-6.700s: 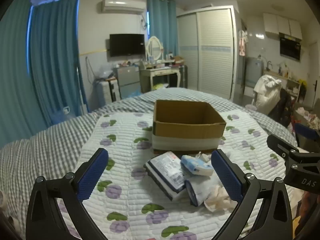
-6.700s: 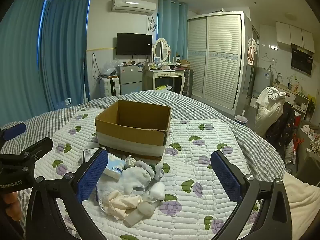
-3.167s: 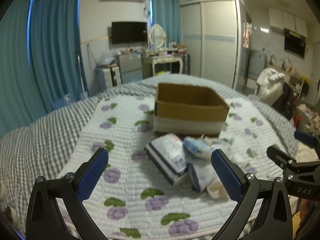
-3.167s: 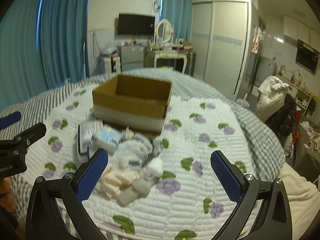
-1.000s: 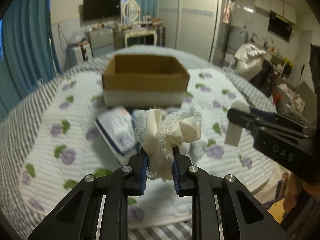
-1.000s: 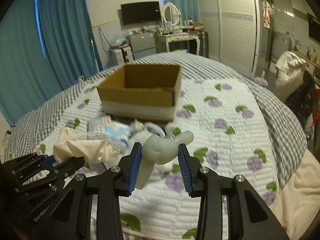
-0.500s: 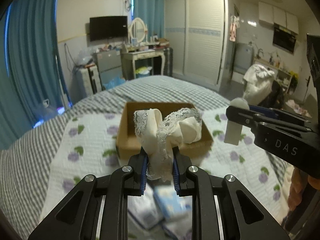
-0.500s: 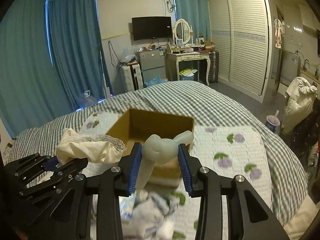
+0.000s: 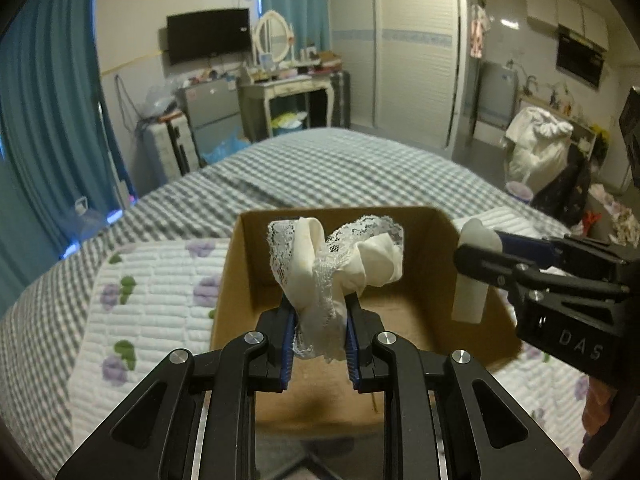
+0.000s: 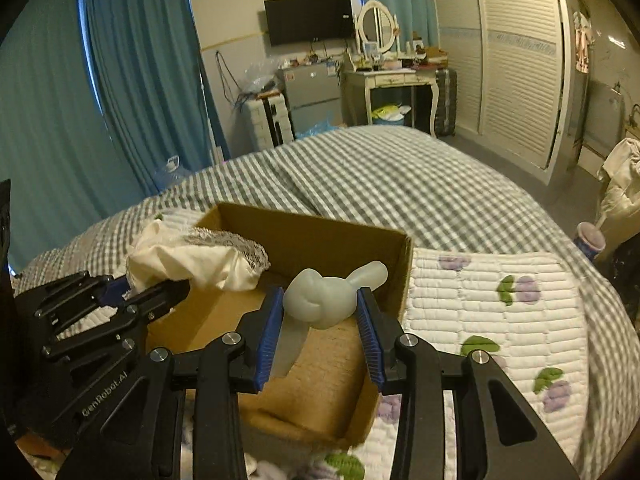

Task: Organize soft objects
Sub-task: 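Carry both items over the box and open both grippers to drop them, then grasp the blue tissue pack with the right gripper while the left approaches the navy package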

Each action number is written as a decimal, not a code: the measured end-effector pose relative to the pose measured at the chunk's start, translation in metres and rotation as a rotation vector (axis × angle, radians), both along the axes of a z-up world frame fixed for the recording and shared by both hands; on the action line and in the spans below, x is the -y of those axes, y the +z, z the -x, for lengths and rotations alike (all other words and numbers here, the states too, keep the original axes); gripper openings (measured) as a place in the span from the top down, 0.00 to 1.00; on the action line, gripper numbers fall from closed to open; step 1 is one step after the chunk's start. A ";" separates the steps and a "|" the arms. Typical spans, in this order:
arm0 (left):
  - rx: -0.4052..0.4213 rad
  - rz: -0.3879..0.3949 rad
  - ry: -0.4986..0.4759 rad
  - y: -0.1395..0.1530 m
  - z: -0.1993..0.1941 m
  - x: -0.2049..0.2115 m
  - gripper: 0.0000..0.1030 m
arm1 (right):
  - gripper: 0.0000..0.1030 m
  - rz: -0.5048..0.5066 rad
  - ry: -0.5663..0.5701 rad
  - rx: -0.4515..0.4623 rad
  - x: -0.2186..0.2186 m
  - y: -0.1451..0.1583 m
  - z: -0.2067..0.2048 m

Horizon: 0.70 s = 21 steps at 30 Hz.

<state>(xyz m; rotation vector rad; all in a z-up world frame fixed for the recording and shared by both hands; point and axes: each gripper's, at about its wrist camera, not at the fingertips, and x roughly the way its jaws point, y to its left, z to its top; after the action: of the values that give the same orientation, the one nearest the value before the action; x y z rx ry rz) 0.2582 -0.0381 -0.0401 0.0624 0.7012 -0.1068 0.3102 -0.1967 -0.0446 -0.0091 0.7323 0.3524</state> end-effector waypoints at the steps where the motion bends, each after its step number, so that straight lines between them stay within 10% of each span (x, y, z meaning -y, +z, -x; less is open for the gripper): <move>1: -0.005 -0.003 0.005 -0.003 -0.004 -0.001 0.80 | 0.64 0.003 0.003 -0.008 -0.001 -0.007 -0.006; 8: -0.027 -0.025 0.041 -0.015 -0.017 -0.003 0.71 | 0.61 -0.025 -0.004 -0.033 0.006 -0.031 -0.025; 12: -0.005 -0.007 0.059 -0.010 -0.012 -0.006 0.28 | 0.40 -0.027 -0.021 -0.008 0.013 -0.025 -0.021; 21: 0.047 0.017 0.061 0.046 0.033 -0.019 0.26 | 0.23 -0.017 -0.055 0.069 0.026 0.041 0.029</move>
<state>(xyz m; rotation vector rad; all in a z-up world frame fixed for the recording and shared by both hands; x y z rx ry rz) 0.2253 -0.0188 0.0062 0.0269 0.6546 -0.0522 0.2814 -0.2230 -0.0032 0.0150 0.6603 0.3046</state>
